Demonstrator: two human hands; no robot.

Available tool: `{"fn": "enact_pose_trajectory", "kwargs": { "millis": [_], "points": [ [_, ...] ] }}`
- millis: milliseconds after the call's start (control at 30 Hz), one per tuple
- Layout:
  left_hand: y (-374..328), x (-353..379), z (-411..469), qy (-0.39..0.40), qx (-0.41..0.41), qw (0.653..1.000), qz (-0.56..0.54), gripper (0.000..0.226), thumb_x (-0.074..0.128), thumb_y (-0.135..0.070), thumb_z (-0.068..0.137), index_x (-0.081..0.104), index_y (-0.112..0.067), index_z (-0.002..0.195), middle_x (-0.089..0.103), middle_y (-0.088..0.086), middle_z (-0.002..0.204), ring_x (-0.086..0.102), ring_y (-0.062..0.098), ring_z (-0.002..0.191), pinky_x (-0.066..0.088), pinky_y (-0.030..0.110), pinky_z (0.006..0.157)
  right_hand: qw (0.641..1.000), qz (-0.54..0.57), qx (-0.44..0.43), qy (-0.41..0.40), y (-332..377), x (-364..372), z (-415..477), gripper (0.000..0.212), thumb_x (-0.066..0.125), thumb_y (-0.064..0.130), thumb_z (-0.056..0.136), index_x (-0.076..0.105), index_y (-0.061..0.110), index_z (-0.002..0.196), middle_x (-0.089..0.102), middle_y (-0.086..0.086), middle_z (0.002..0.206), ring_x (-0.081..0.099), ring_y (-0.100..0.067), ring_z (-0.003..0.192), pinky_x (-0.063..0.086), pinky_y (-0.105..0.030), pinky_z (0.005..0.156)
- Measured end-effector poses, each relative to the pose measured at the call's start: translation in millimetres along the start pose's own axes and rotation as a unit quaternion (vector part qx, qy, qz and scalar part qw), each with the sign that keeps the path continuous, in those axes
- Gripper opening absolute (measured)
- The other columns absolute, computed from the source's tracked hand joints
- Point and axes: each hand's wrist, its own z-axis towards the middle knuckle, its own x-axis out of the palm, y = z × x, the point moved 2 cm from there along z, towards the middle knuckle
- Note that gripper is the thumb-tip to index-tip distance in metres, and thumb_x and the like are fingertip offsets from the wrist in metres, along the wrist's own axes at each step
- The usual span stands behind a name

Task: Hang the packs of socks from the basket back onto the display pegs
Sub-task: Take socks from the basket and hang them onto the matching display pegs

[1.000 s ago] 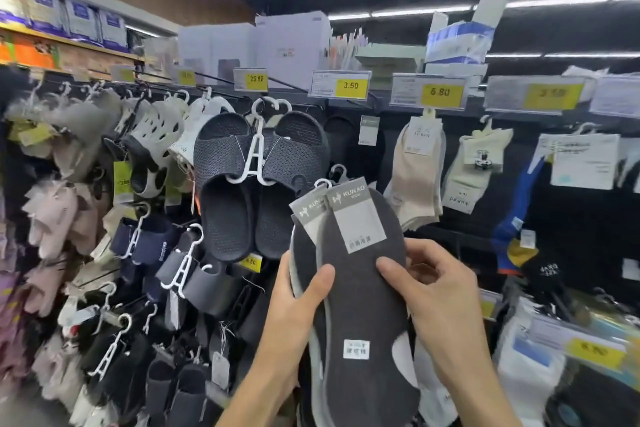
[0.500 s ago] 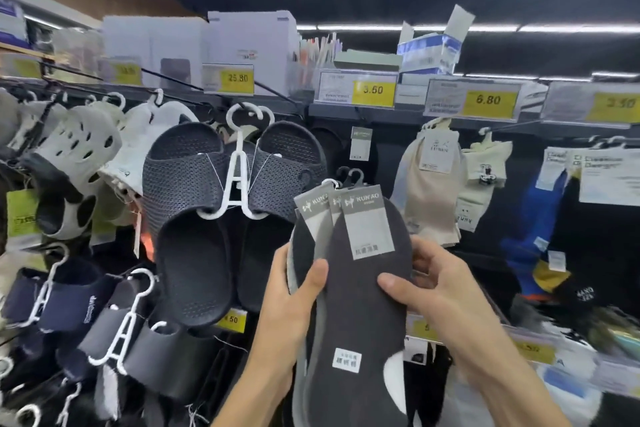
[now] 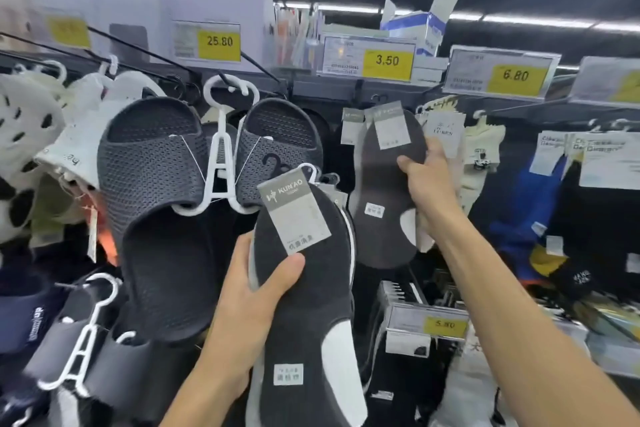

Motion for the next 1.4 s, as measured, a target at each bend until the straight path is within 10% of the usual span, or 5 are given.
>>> {"fn": "enact_pose_trajectory", "kwargs": {
  "millis": [333, 667, 1033, 1200, 1400],
  "points": [
    [3.4, 6.2, 8.8, 0.022, -0.001, 1.000, 0.015, 0.053, 0.080, -0.051, 0.065, 0.062, -0.042, 0.114, 0.073, -0.009, 0.115, 0.071, 0.009, 0.106, 0.056, 0.016, 0.078, 0.993, -0.076, -0.059, 0.072, -34.7, 55.2, 63.5, 0.057, 0.049, 0.002, 0.096, 0.031, 0.014, 0.149, 0.054, -0.005, 0.137, 0.055, -0.013, 0.116, 0.048, -0.010, 0.086],
    [11.2, 13.4, 14.6, 0.027, 0.001, 0.999, 0.029, 0.047, 0.077, -0.051, 0.071, 0.060, -0.047, 0.114, 0.072, -0.013, 0.117, 0.069, 0.007, 0.109, 0.055, 0.030, 0.087, 0.976, -0.199, 0.003, 0.084, -27.7, 50.1, 42.0, 0.057, 0.050, 0.017, 0.097, 0.029, 0.011, 0.149, 0.045, -0.010, 0.147, 0.046, -0.026, 0.133, 0.040, -0.044, 0.110],
    [17.1, 24.6, 17.8, 0.057, -0.005, 0.998, 0.023, 0.040, 0.070, -0.051, 0.080, 0.060, -0.039, 0.117, 0.075, -0.006, 0.110, 0.072, 0.008, 0.102, 0.060, 0.026, 0.076, 0.990, -0.040, -0.083, 0.102, 7.9, 13.0, -149.0, 0.040, 0.085, 0.039, 0.064, 0.061, 0.043, 0.095, 0.071, 0.015, 0.092, 0.066, -0.005, 0.075, 0.056, -0.020, 0.062],
    [26.3, 12.3, 24.9, 0.124, 0.045, 0.991, 0.013, 0.030, 0.032, 0.012, 0.102, 0.059, 0.008, 0.114, 0.064, 0.009, 0.085, 0.060, -0.022, 0.058, 0.049, 0.005, 0.062, 0.990, 0.098, -0.004, 0.100, -12.7, -4.6, -131.3, 0.031, 0.086, 0.017, 0.068, 0.067, 0.030, 0.089, 0.076, 0.001, 0.097, 0.073, -0.017, 0.086, 0.057, -0.021, 0.067],
    [29.3, 27.0, 14.7, 0.054, 0.004, 0.998, 0.035, 0.039, 0.051, -0.064, 0.087, 0.055, -0.050, 0.124, 0.070, -0.016, 0.120, 0.067, 0.004, 0.111, 0.056, 0.015, 0.079, 0.988, 0.088, 0.003, 0.127, -16.6, -11.1, -136.2, 0.039, 0.080, 0.018, 0.068, 0.071, 0.030, 0.104, 0.076, 0.002, 0.105, 0.073, -0.015, 0.093, 0.056, -0.020, 0.073]
  ]
}}
